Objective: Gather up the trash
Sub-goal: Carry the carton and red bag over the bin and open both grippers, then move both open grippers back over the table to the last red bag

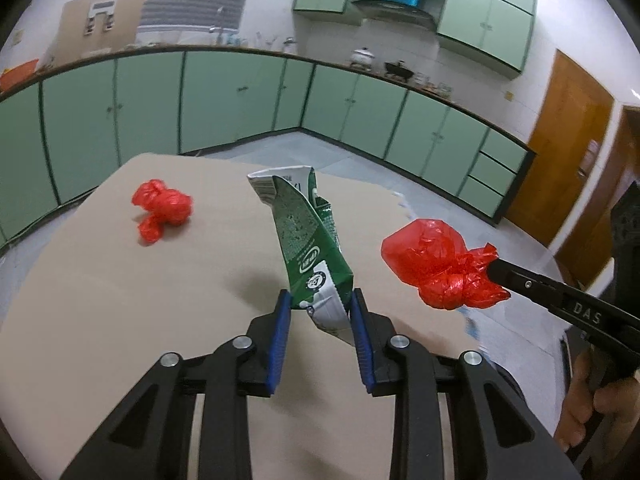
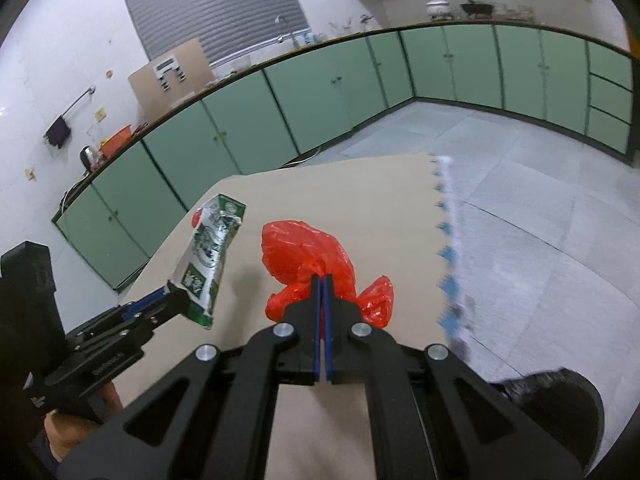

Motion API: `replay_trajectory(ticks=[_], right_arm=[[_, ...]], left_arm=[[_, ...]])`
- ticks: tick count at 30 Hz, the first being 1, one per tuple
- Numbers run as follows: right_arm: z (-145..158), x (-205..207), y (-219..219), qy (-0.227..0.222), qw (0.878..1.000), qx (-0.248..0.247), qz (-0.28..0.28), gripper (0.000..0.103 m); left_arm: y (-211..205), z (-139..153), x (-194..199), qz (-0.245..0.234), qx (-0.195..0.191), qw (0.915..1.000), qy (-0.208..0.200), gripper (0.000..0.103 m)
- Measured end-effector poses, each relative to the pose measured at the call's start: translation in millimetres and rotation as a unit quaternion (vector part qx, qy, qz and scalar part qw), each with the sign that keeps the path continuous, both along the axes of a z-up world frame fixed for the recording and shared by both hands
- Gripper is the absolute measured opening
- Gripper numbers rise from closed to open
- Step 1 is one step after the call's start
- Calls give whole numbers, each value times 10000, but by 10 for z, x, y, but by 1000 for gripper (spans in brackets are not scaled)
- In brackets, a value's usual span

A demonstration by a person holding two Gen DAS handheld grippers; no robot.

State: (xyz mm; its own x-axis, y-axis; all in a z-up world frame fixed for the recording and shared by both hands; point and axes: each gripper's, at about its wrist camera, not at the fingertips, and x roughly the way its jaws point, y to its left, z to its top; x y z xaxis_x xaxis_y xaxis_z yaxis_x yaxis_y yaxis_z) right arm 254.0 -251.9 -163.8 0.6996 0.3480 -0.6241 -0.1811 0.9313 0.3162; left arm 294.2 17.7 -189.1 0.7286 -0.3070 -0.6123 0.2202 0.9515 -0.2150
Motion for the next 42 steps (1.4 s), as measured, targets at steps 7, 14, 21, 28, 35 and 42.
replay_trajectory(ticks=[7,14,21,28,35,42], right_arm=[[14,-672,-732,93,9971,-84,-749,1],[-265,-1371,-1553,474,9841,-103,-1709,1],[-737,-1777,-2072,1008,9671,22,-2335,1],[-1008,-1875,-2317,1322,9558,142,-2622,1],[-1142,-1929,-2449,1532,9477,205,-2791,34],[-1105,-1954,-2451,1435,9510,236,-2730,34]], left_arm=[[-645,193,-419,-723,52,9974,-6,30],[-1549,193,-887,-1765,174,9841,67,30],[-2439,-215,-1323,-2752,443,9587,569,30],[-2802,-632,-1473,-3064,693,9431,1093,30],[-2955,-939,-1378,-3132,859,9333,1534,31],[-2927,-941,-1388,-3070,964,9350,1492,44]])
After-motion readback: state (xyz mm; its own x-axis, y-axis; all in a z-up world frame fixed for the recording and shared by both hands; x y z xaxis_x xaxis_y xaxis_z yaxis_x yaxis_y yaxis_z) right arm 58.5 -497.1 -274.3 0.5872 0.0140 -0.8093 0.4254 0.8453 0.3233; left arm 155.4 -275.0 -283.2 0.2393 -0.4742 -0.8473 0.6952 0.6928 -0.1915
